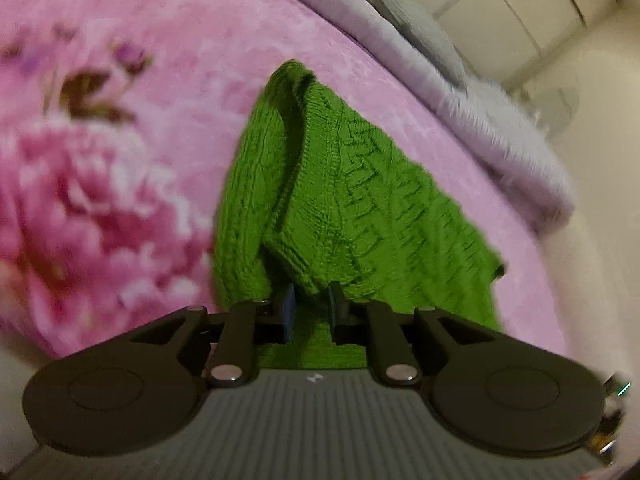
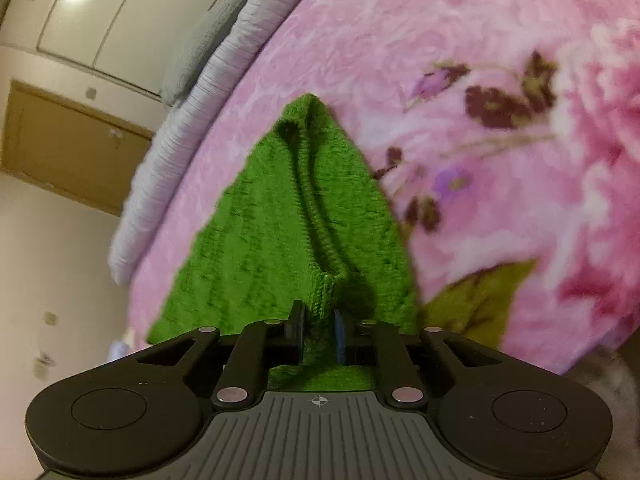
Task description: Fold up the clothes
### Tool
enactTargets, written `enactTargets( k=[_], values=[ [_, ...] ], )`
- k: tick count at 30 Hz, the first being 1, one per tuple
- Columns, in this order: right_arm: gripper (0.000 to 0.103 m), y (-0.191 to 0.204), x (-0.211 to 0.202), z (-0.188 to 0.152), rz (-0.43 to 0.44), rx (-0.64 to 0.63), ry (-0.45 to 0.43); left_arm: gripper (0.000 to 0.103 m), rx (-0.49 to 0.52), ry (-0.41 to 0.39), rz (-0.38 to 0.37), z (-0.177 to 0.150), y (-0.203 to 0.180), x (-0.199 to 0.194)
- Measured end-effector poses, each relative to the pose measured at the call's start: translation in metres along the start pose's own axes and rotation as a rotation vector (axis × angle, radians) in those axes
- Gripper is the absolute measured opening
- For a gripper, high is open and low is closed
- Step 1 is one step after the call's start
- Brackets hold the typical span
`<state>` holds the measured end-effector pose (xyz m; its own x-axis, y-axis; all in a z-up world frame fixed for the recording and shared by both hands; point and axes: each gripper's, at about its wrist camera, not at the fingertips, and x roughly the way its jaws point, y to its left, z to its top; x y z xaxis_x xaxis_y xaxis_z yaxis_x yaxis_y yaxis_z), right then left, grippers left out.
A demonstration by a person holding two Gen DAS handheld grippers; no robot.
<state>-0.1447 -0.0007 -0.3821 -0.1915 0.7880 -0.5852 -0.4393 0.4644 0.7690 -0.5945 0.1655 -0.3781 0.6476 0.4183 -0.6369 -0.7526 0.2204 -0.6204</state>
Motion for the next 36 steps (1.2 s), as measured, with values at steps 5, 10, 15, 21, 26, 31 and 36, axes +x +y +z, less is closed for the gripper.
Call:
enactTargets(
  k=[5,10,15,21,26,31,36],
  values=[
    [0.022,-0.009,0.005,0.001,0.027,0.09,-0.001,0.024,-0.138,-0.002,-0.045,0.004,0.01,0.006],
    [0.014,-0.012,0.0,0.004,0.034,0.078,-0.016,0.009,-0.132,-0.009,-0.074,0.006,0.004,0.008],
    [0.012,0.006,-0.024,0.007,0.014,-0.04,-0.06,0.008,0.009,-0.025,-0.068,0.0,-0.013,-0.01],
    [0.01,-0.001,-0.037,-0.003,-0.019,-0.06,-0.069,0.008,0.083,-0.018,-0.035,-0.016,-0.014,-0.016],
    [0.01,-0.003,-0.042,-0.006,-0.009,-0.064,-0.069,0.008,0.101,-0.012,-0.036,-0.019,-0.011,-0.02],
    [0.011,-0.017,-0.035,-0.004,0.038,0.046,-0.035,0.013,0.015,0.005,-0.026,-0.02,0.0,-0.012],
    [0.011,-0.024,-0.033,-0.004,0.06,0.085,-0.044,0.014,-0.084,0.005,-0.052,-0.02,0.012,-0.009]
  ],
)
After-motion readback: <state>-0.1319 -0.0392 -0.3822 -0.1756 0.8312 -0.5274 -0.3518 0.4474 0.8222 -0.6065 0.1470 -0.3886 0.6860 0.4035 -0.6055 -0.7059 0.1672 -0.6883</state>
